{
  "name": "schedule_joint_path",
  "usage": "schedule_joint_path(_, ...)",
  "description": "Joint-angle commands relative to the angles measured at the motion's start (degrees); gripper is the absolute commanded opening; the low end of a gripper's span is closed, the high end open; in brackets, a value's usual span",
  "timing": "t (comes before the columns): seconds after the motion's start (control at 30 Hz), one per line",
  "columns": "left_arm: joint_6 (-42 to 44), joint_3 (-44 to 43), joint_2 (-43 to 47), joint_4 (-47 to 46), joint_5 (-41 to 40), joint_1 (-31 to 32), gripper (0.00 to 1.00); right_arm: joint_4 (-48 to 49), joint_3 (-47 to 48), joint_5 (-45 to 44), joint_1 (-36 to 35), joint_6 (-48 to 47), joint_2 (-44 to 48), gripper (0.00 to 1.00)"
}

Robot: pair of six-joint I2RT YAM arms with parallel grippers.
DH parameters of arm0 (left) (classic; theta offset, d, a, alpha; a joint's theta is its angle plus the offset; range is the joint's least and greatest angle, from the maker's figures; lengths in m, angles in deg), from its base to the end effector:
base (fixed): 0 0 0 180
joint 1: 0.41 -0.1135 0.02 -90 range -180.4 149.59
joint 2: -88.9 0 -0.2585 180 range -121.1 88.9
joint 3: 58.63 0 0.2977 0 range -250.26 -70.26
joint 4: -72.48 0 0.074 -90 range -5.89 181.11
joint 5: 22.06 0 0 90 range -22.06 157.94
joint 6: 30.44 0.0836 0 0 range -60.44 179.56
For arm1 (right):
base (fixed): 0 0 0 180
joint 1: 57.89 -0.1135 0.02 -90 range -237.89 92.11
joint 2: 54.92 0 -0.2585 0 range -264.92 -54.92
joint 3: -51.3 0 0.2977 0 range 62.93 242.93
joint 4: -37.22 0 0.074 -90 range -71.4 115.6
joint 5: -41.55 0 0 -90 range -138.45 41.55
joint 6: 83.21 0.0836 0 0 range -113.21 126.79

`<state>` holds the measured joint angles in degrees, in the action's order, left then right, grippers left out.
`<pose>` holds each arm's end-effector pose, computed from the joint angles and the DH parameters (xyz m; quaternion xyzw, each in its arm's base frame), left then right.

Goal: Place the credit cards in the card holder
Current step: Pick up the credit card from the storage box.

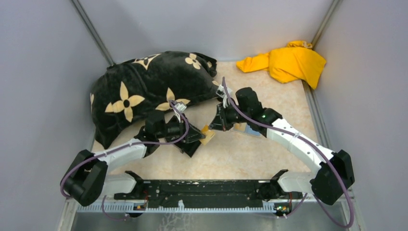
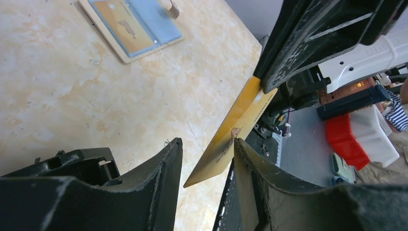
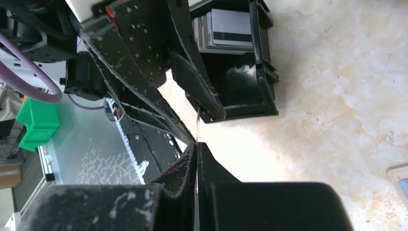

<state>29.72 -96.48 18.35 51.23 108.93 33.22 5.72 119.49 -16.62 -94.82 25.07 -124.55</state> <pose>0.2351 -0.2222 0.1692 0.2455 0.7174 -0.5424 0.3618 0.2528 0.2451 0.2695 -0.2661 0.8125 0.4263 0.2954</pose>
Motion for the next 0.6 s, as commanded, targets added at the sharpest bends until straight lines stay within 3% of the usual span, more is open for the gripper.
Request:
schedule_joint_path(0.0, 0.15, -1.96, -0.66, -3.85, 3.32, -0.81, 0.5, 3.4, -0.88, 3.49, 1.8, 0.53, -0.21, 0.0)
schedule_joint_path(0.13, -0.51, -2.25, -1.03, -4.86, 4.36, -1.18, 0.48, 4.43, -1.87, 4.75, 2.43, 0.63, -1.21, 0.0)
schedule_joint_path(0.33, -0.6, -4.09, -3.6, -5.27, 8.57, -1.32, 0.37, 6.07, -1.99, 6.12, 3.02, 1.1, -2.84, 0.0)
schedule_joint_path(0.57, -1.02, -5.57, -6.81, -5.53, 12.04, -1.37, 0.15, 7.2, -1.58, 7.21, 4.01, 1.31, -4.32, 0.0)
